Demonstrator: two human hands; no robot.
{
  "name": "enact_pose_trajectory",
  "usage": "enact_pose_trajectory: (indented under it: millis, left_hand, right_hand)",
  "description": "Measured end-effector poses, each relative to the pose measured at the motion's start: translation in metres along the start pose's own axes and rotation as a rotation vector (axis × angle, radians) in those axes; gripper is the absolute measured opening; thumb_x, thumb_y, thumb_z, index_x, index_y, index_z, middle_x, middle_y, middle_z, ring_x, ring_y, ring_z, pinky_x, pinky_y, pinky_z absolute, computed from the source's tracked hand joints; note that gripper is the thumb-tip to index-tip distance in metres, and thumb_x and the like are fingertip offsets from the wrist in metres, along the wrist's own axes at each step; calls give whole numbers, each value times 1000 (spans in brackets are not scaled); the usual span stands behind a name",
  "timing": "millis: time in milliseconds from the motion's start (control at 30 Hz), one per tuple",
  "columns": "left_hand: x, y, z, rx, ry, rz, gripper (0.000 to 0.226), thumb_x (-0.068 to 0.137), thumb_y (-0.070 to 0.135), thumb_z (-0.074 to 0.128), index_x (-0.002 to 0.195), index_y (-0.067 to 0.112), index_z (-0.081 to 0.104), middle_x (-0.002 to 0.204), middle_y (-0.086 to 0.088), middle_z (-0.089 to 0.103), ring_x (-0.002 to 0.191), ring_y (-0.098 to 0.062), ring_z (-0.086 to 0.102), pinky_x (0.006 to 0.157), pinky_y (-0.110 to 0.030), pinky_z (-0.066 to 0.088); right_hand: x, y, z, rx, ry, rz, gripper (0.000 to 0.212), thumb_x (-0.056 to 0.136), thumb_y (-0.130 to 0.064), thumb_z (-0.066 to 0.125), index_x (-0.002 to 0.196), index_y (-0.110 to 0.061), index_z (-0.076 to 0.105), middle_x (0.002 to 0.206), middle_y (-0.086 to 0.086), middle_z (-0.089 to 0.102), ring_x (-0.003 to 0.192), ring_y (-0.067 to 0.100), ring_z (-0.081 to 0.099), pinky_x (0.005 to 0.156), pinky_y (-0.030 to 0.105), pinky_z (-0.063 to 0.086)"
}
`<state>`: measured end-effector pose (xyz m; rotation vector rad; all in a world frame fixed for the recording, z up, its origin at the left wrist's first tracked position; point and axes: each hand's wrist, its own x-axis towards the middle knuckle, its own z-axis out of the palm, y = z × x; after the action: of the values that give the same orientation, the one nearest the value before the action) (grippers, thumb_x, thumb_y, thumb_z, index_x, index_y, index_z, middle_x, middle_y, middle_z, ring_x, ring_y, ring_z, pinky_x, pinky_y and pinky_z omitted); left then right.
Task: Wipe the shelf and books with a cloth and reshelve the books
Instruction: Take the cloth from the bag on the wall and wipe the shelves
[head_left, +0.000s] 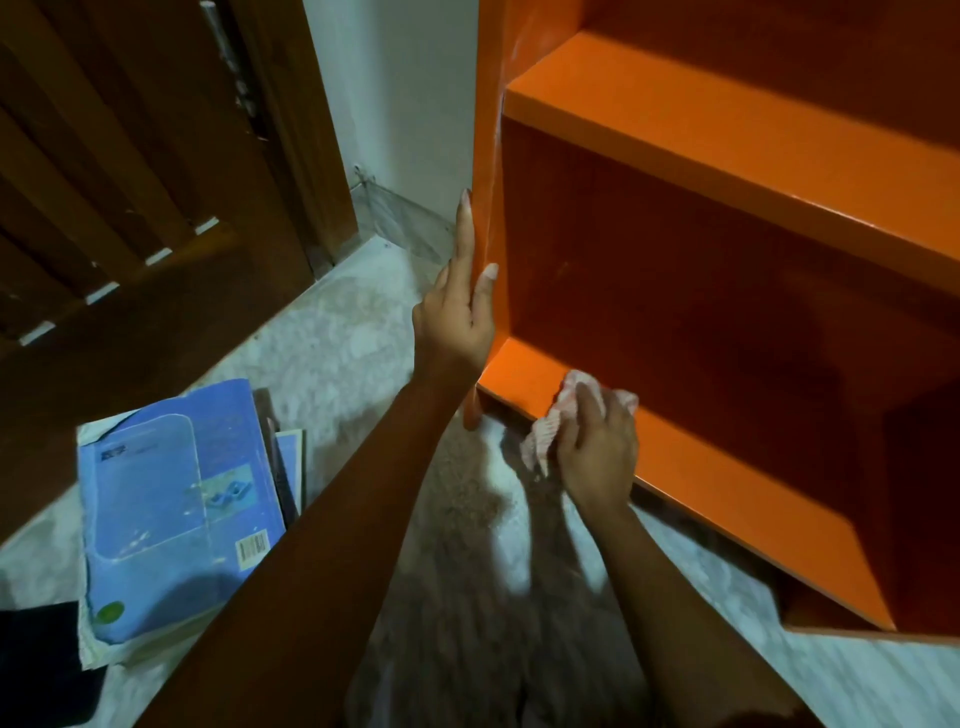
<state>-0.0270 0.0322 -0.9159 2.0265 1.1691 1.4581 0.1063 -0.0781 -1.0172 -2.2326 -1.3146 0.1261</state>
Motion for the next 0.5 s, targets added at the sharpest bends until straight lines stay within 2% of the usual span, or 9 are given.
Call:
enact_pose_trajectory:
  millis: [67,133,267,367,500]
  left_hand:
    - [0,1,0,14,9,2,52,100,33,32,142,35,2,120,-18,62,94,-27,65,69,-24,49]
    - [0,1,1,18,7,1,52,100,32,33,143,32,3,118,-20,63,93,-28,65,70,-21,47]
    - [0,2,0,22,10,-11,52,99,31,34,143,29,6,119,-15,63,94,-21,65,75,-21,49]
    - [0,2,1,49,40,-11,52,99,30,36,143,23,9,115,-13,65,88,-19,66,73,-21,49]
    - [1,3,2,62,49,-25,51,98,30,37,141,27,11,122,-12,63,96,-22,66,79,-29,54]
  right_hand:
    - [-9,-3,10,-64,-134,-67,49,94,-29,41,141,-16,40,150,15,32,139,36,26,116,44,7]
    - [-7,-7,17,-94,-220,-129,55,95,-29,45,147,-19,29,156,11,20,144,31,14,114,37,-5]
    - [16,-19,33,-114,-297,-273,56,92,-33,45,145,-20,30,155,10,23,142,32,20,116,40,10]
    - [30,-32,47,-110,-357,-274,61,90,-33,50,146,-21,29,155,9,24,141,34,22,115,42,15]
    - [36,-42,57,-45,-285,-232,67,81,-27,60,142,-12,36,148,13,37,135,38,32,113,43,22]
